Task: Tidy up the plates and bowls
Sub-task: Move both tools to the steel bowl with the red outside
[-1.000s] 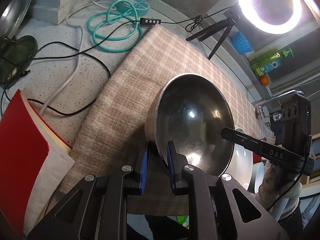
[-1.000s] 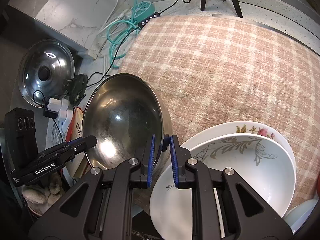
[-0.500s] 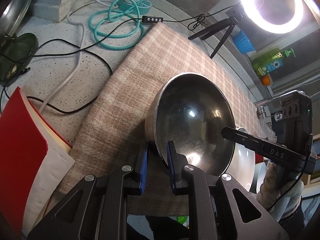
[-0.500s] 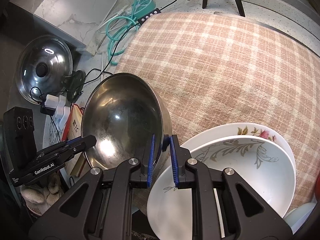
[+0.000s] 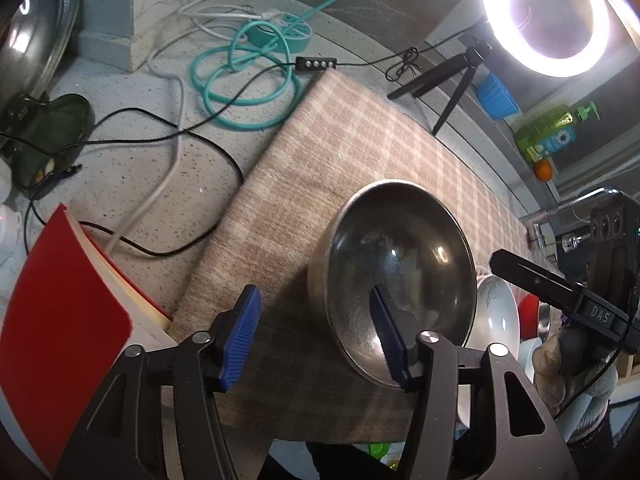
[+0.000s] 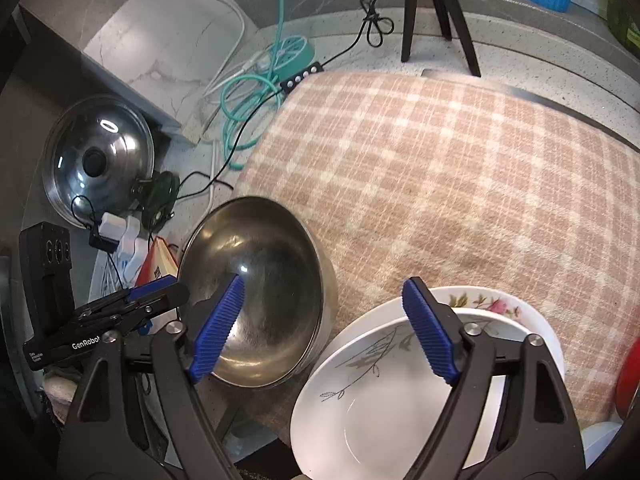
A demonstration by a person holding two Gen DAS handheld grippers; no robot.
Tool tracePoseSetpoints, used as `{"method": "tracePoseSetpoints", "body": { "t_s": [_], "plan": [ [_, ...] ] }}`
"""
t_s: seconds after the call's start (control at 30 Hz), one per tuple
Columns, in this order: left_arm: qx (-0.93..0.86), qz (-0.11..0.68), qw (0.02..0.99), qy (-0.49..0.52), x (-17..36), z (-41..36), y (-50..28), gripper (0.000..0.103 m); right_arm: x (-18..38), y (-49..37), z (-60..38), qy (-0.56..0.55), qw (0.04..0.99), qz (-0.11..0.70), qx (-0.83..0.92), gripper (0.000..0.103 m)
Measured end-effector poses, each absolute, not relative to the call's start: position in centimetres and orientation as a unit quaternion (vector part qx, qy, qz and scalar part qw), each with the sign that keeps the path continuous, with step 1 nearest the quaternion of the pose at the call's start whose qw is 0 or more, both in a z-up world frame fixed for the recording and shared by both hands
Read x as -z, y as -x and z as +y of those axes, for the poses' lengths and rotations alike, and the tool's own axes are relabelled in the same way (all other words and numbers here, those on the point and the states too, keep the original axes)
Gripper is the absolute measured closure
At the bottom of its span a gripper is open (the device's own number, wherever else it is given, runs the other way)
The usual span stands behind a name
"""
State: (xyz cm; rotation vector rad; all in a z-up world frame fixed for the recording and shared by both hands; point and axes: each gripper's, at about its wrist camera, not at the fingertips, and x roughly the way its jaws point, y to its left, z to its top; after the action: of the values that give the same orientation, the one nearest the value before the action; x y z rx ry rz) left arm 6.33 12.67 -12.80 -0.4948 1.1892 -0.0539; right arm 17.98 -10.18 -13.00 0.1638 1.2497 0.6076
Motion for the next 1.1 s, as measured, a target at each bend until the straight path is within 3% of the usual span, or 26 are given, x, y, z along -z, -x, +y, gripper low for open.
{"method": "tracePoseSetpoints", "body": {
  "t_s": [0.03, 0.57, 1.1],
  "plan": [
    [0.019, 0.554, 0.800, 0.228, 12.6, 12.9, -6.4, 0.038, 12.9, -18.1, -10.4, -0.077, 0.767, 0.574, -0.276, 0.018],
    [0.013, 0.496, 0.851, 0.174, 6.5, 12.0, -8.0, 0.038, 7.8, -17.1, -17.5, -0.116, 0.808, 0.526, -0.237, 0.018],
    [0.108, 0.475, 0.865, 0.121, 3.5, 3.9, -10.1, 0.038, 2.2, -12.2, -29.5, -0.158, 0.854, 0.470, -0.156, 0.018]
  ]
}}
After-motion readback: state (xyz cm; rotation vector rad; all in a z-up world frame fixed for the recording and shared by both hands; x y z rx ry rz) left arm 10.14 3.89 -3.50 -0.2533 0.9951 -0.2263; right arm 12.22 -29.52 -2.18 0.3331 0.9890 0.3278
